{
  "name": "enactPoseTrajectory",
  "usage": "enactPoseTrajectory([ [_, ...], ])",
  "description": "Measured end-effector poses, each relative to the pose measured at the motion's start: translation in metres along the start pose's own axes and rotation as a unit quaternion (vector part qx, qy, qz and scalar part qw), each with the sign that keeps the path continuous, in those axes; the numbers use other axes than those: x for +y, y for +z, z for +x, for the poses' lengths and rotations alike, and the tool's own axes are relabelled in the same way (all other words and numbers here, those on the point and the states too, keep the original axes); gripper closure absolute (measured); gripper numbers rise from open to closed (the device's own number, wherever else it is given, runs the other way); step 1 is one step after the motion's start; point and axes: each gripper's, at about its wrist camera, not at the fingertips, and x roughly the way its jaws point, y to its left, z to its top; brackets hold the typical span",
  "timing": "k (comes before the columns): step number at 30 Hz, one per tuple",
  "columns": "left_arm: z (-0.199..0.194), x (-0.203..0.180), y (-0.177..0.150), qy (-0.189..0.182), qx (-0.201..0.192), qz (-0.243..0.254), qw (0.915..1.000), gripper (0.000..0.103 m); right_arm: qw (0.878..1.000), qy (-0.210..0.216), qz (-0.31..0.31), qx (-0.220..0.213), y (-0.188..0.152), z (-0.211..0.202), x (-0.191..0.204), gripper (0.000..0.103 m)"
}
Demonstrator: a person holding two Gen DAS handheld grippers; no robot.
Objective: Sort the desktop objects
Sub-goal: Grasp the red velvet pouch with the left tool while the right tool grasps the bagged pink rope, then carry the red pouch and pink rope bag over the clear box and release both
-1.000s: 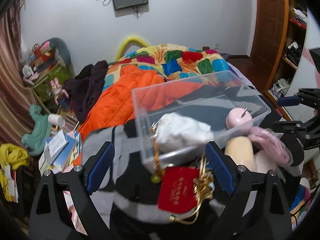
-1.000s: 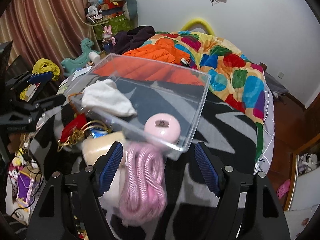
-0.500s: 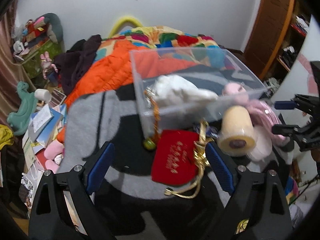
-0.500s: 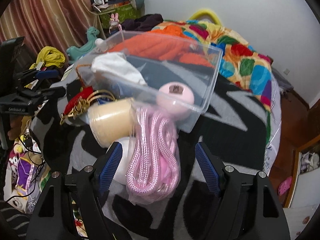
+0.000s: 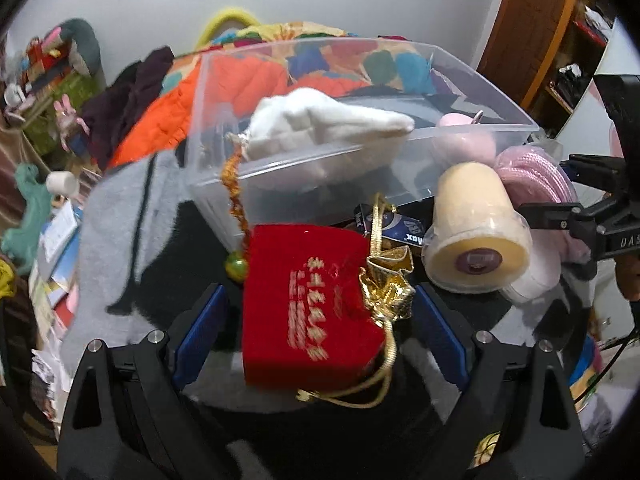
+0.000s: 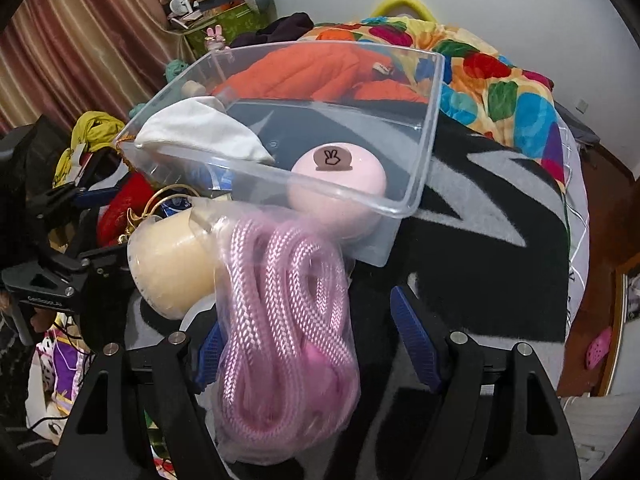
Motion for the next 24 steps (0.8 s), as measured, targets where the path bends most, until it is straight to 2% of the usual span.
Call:
enactPoseTrajectory([
  [7,0.02,-0.007,0.0,-0.022,0.017,-0.004,0.9996,0.01,0.999,0.036,0.012,0.01,0.006,0.009,-0.007,0.031],
  [9,0.021,-0.007,-0.002,-0.019,0.012,-0.005,0.9997,0.011,0.998,0.058,0.02,0.012,0.005,0.009,-0.012,0.042],
  [10,0.02,-0.007,-0.003,-0.018,0.008,-0.003,0.9998,0.012,0.997,0.075,0.025,0.013,0.005,0.007,-0.013,0.055],
  [11,0.018,-0.007,-0.004,-0.017,0.003,-0.003,0.9998,0.018,0.997,0.077,0.027,0.012,0.004,0.005,-0.013,0.066],
  [14,0.011,-0.006,-0.008,-0.019,-0.002,-0.006,0.9998,0.027,0.999,0.042,0.012,-0.003,0.003,-0.005,-0.009,0.078],
  [18,-0.001,-0.008,-0.011,0.003,-0.024,0.006,0.9997,0.036,1.0,0.017,0.004,-0.009,-0.002,-0.012,-0.009,0.082],
  [20,-0.007,-0.007,-0.012,0.005,-0.034,0.008,0.9994,0.045,1.0,-0.001,-0.003,-0.016,-0.006,-0.017,-0.007,0.083],
  [24,-0.015,-0.009,-0.012,0.006,-0.041,0.013,0.9991,0.055,0.999,-0.026,-0.017,-0.028,-0.013,-0.026,0.001,0.085],
])
